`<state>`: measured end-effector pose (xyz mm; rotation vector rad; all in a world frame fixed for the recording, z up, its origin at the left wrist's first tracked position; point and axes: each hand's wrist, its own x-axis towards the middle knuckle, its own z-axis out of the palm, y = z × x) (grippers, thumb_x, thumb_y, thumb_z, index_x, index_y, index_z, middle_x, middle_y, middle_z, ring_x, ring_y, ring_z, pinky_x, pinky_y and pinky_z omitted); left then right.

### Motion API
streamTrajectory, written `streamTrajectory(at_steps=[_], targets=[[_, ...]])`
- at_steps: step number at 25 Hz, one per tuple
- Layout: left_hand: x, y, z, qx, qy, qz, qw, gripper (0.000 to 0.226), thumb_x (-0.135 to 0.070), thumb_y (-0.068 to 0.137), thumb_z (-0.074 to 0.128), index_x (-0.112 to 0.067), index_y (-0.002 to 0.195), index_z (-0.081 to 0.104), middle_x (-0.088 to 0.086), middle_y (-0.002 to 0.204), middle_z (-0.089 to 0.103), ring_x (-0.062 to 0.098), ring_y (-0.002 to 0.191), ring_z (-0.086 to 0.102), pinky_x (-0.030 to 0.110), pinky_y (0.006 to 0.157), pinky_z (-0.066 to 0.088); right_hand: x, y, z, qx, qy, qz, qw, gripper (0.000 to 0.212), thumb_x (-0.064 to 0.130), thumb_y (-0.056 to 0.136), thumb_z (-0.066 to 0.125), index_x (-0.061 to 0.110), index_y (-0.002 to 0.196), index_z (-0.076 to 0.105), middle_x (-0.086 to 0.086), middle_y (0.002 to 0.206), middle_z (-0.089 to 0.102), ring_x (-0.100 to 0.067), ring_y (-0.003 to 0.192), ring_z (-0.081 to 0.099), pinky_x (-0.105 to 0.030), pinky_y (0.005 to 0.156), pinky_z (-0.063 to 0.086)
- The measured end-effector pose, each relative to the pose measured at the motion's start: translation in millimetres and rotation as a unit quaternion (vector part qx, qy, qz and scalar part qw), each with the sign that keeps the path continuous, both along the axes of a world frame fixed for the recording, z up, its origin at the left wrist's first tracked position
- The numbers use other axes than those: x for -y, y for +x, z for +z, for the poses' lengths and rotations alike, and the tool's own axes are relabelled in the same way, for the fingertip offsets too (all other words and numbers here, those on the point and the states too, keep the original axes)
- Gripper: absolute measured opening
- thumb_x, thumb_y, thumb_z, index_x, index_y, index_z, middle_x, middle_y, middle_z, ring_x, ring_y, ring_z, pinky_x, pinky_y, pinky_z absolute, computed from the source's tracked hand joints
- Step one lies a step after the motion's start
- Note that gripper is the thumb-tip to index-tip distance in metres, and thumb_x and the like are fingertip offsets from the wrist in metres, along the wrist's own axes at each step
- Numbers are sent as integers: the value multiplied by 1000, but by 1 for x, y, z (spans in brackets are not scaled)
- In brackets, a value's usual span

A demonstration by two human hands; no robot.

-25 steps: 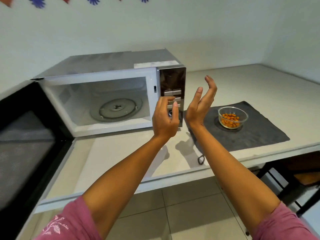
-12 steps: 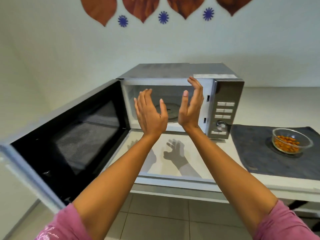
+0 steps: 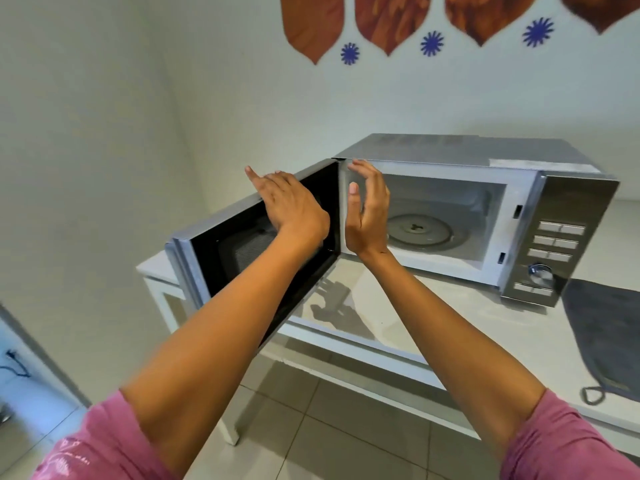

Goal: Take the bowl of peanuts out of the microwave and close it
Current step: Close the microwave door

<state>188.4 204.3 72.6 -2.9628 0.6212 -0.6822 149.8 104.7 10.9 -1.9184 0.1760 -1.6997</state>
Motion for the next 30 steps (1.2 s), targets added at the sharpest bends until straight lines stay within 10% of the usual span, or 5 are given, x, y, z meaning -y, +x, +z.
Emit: streamTrajectory(at_steps=[8, 10, 13, 17, 30], targets=[[-15, -10, 45, -148, 121, -79, 978, 38, -34, 92, 34, -7, 97, 61, 13, 121, 62, 39, 133, 42, 73, 107, -16, -14, 1, 4, 2, 10, 20, 1000, 41, 37, 104, 32, 15, 125, 60, 1, 135, 60, -13, 132, 52, -47, 114, 36], [-14, -9, 57, -197, 121, -101, 968, 49, -38, 98, 30, -9, 125, 58, 13, 138, 54, 38, 141, 32, 70, 110, -14, -8, -8, 8, 11, 10, 16, 1000, 39, 35, 104, 33, 16, 123, 61, 2, 133, 61, -15, 130, 53, -50, 111, 37], [-12, -17, 69, -221, 141, -146, 954, 58, -44, 100, 28, -16, 151, 32, 12, 159, 27, 35, 146, 23, 54, 119, 12, 4, -24, 22, 33, 12, 1, 999, 36, 30, 105, 34, 13, 117, 64, 0, 129, 62, -18, 128, 55, -56, 107, 40], [-3, -30, 78, -273, 156, -209, 926, 43, -40, 90, 37, -10, 114, 58, 11, 123, 58, 31, 106, 55, 38, 90, 42, 22, -49, 47, 106, 52, -15, 993, 37, 20, 106, 32, 7, 111, 66, -7, 124, 64, -18, 122, 58, -37, 107, 45], [114, -65, 37, -182, 111, -457, 863, 73, -56, 100, 12, -10, 156, 4, 6, 164, -11, 25, 148, -20, 46, 118, -12, 89, -165, 102, -83, 153, 0, 985, 47, 25, 112, 21, 6, 121, 63, -7, 127, 66, -15, 118, 62, -31, 111, 45]])
